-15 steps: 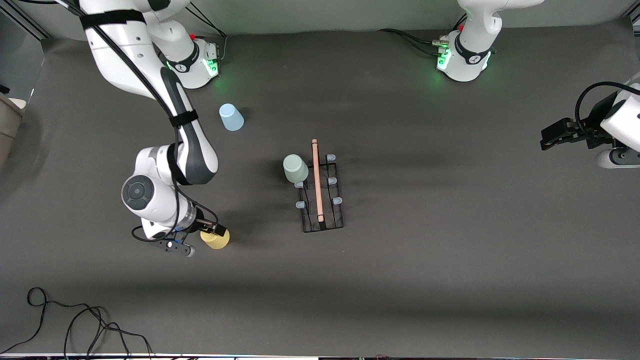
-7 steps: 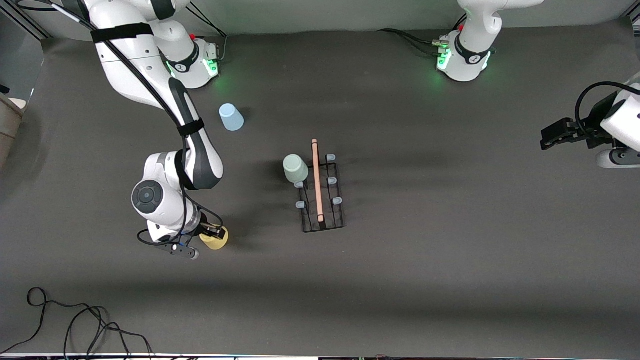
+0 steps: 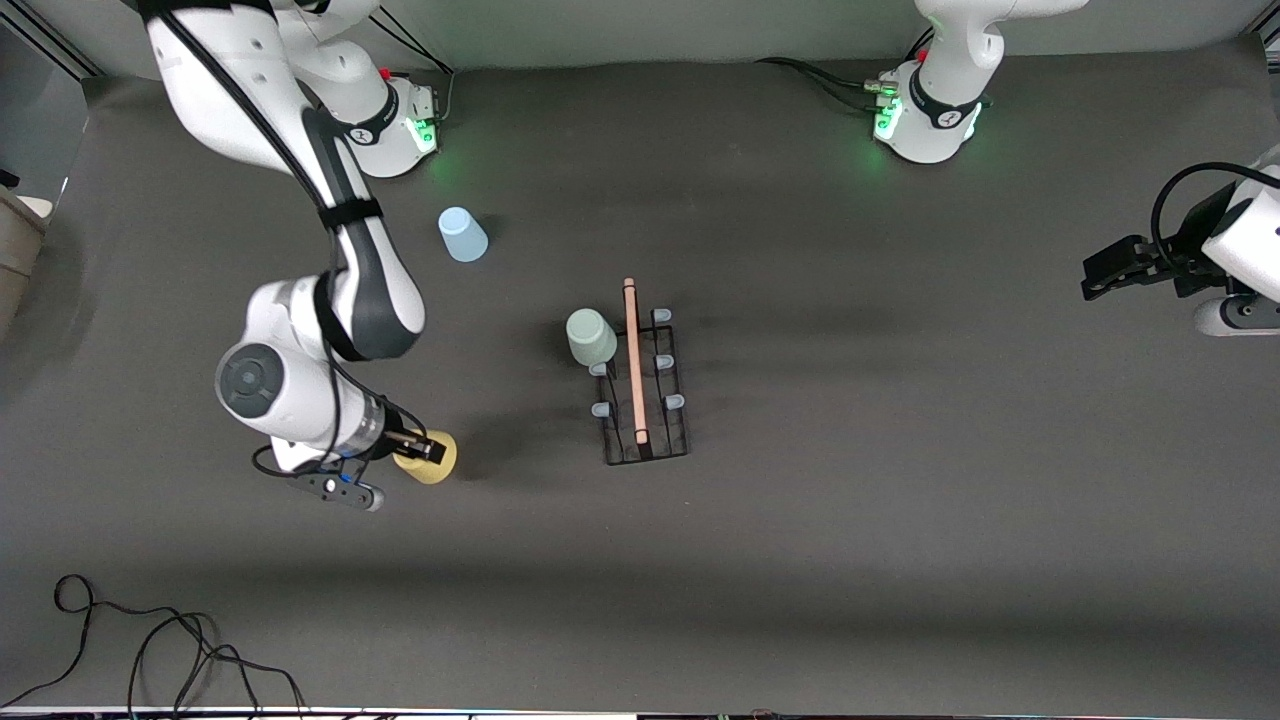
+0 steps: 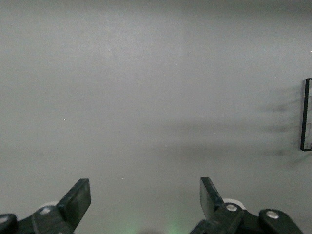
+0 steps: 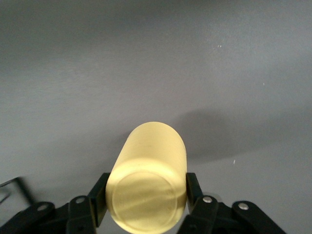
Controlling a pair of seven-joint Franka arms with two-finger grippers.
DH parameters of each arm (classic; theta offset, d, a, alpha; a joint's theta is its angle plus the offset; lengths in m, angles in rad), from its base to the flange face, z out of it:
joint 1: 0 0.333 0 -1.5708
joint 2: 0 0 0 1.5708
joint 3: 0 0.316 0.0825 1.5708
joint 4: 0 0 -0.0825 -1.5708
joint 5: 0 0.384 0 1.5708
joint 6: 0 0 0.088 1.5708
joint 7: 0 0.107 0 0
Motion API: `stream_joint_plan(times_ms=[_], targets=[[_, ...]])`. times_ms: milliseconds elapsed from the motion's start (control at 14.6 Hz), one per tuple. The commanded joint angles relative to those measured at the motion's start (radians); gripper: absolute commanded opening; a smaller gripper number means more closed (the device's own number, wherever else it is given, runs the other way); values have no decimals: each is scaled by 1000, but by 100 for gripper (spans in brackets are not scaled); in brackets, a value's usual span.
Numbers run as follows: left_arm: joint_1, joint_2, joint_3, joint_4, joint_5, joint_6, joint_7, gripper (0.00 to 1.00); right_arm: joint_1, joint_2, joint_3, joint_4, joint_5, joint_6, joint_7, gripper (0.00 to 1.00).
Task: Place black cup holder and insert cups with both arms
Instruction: 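Carry the yellow cup with the right gripper and lower it onto a rack peg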
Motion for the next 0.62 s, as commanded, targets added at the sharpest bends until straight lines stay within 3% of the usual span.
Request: stream_joint_plan(times_ms=[0,342,548], targets=[[3,-15,-4,-4,17,-3,15,100,44,-18,4,88,22,-102,157,0],[3,-15,-4,-4,17,-3,14,100,201,22,4,229,28,-123,531,0],[3,-15,-4,-4,17,-3,14,100,250,67,4,280,28,-115,647,0]])
